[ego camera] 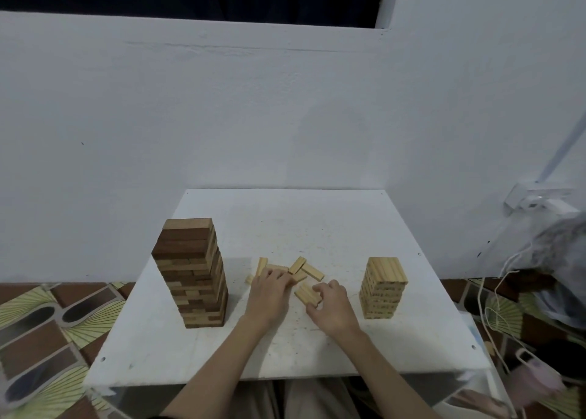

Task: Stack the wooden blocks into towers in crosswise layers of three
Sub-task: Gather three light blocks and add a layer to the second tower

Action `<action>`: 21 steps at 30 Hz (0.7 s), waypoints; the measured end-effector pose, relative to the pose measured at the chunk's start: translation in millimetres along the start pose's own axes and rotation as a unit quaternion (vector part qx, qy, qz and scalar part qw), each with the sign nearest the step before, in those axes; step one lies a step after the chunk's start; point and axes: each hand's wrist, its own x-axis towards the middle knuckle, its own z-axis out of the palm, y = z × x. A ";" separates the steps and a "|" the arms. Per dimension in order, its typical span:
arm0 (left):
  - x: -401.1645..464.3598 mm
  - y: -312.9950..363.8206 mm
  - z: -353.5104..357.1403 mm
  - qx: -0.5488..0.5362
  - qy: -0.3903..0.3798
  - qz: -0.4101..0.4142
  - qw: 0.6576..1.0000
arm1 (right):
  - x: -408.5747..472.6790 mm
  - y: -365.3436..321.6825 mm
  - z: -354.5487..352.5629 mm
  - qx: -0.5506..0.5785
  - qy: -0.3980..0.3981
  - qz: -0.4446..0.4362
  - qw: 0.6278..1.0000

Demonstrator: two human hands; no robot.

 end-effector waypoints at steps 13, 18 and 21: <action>4.0 6.2 -8.7 -0.192 -0.110 -0.051 0.974 | -3.0 1.3 -3.0 0.142 -0.009 -0.020 0.990; 7.3 5.7 -3.3 -0.165 -0.159 -0.054 0.972 | 0.0 3.0 -6.9 0.196 -0.038 0.019 0.980; 5.2 5.2 -2.0 -0.168 -0.149 -0.053 0.973 | 1.6 1.7 -7.8 0.211 -0.048 0.027 0.976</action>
